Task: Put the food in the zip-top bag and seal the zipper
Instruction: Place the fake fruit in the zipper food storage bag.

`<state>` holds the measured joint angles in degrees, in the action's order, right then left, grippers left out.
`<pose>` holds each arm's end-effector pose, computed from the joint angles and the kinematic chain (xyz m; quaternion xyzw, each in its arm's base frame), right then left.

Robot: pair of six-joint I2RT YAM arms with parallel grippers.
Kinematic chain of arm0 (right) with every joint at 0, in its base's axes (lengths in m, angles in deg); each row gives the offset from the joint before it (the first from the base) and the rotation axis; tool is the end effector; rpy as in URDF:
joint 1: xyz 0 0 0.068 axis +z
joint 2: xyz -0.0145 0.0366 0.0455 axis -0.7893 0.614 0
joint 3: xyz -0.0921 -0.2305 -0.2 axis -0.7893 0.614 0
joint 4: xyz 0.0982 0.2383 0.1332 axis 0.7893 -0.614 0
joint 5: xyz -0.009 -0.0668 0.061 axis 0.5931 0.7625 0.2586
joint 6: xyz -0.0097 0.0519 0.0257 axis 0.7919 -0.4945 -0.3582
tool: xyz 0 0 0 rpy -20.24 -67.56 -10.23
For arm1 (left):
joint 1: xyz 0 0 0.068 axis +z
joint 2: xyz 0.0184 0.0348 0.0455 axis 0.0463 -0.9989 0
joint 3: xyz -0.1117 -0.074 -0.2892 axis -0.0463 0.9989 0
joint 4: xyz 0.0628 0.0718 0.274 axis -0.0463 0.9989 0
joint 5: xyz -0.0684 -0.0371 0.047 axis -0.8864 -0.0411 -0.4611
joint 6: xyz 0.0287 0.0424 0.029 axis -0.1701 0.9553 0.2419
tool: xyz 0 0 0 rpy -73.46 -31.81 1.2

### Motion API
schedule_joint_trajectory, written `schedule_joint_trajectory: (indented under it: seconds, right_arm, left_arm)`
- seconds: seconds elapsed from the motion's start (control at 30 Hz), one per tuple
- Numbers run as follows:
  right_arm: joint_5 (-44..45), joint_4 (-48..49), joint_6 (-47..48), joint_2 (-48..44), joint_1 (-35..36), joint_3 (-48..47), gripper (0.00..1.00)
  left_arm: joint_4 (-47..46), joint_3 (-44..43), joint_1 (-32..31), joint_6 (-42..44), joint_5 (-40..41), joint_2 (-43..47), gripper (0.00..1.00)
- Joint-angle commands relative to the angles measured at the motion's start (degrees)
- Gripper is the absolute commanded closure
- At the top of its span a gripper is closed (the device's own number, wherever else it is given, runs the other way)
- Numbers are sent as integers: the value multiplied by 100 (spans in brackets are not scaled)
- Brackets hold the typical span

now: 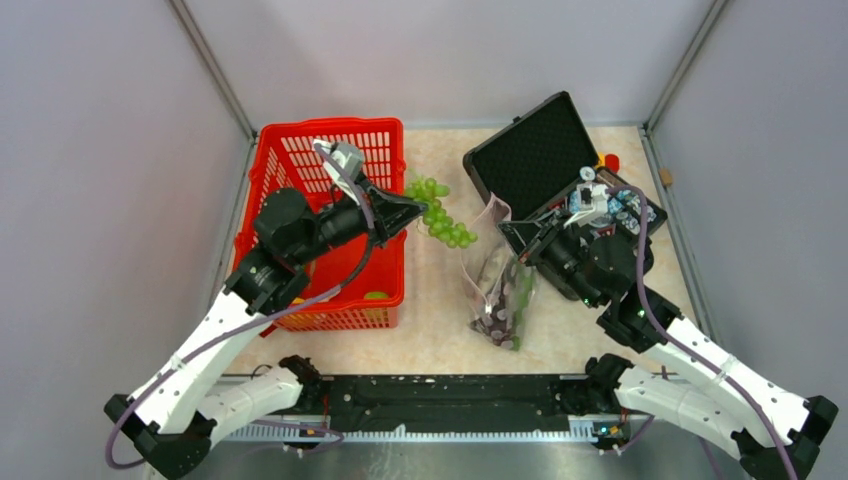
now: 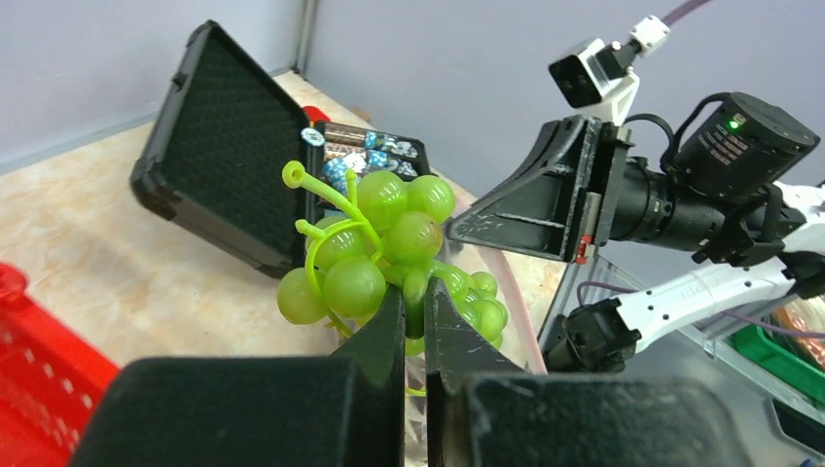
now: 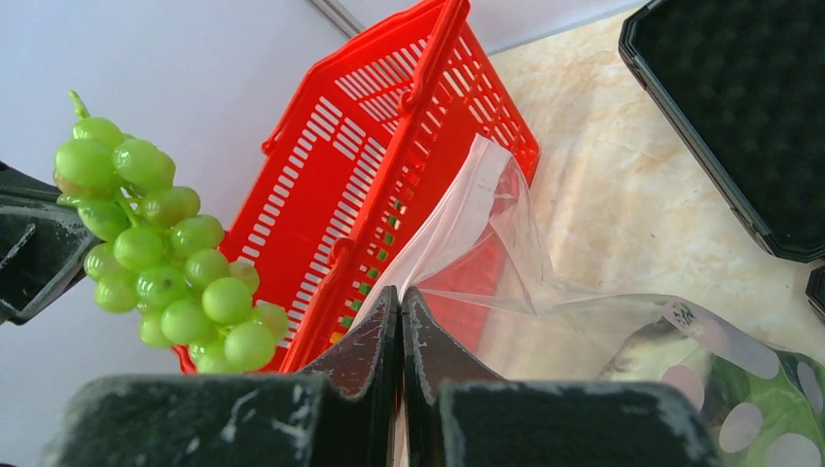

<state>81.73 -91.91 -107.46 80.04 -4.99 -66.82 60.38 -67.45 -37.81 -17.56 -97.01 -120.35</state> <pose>0.1225 0.1174 0.3864 0.0495 0.7062 0.4312 0.5593 0.1540 -0.1286 0.4796 0.2199 0.6466 -0.4622 0.5656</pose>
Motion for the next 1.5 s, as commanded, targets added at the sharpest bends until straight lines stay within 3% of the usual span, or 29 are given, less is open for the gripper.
schedule_joint_trajectory:
  seconds: [0.0, 0.4, 0.6, 0.83, 1.1, 1.13, 1.23, 1.3, 1.4, 1.47]
  right_arm:
    - [-38, 450, -61, -37, 33, -93, 100]
    - [-88, 483, -74, -75, 39, -94, 100]
    - [-80, 470, -58, -144, 37, -101, 100]
    - [-14, 520, -41, -317, 38, -23, 100]
    - [6, 557, -18, -484, 36, 20, 100]
    - [-12, 567, -9, -483, 33, 20, 100]
    - [-31, 564, -4, -473, 38, 11, 100]
    - [-29, 557, -1, -464, 33, 3, 100]
    - [-30, 534, 1, -462, 35, -7, 100]
    - [-29, 522, 7, -462, 40, -6, 100]
  left_arm:
    - [-663, -151, -411, 281, 185, -236, 100]
    - [53, -643, -1643, 1502, 1328, -1012, 100]
    - [902, -1113, -2361, 2535, 2182, -1559, 100]
    - [1378, -1388, -2661, 2914, 3040, -1925, 100]
    - [1591, -1530, -2770, 2998, 3060, -2089, 100]
    - [1545, -1522, -2777, 2991, 2981, -2071, 95]
    - [1534, -1530, -2790, 3000, 2746, -2039, 63]
    - [1515, -1517, -2788, 3022, 2638, -2009, 54]
    - [1438, -1466, -2787, 2999, 2650, -1903, 30]
    - [1295, -1371, -2788, 2968, 2699, -1764, 24]
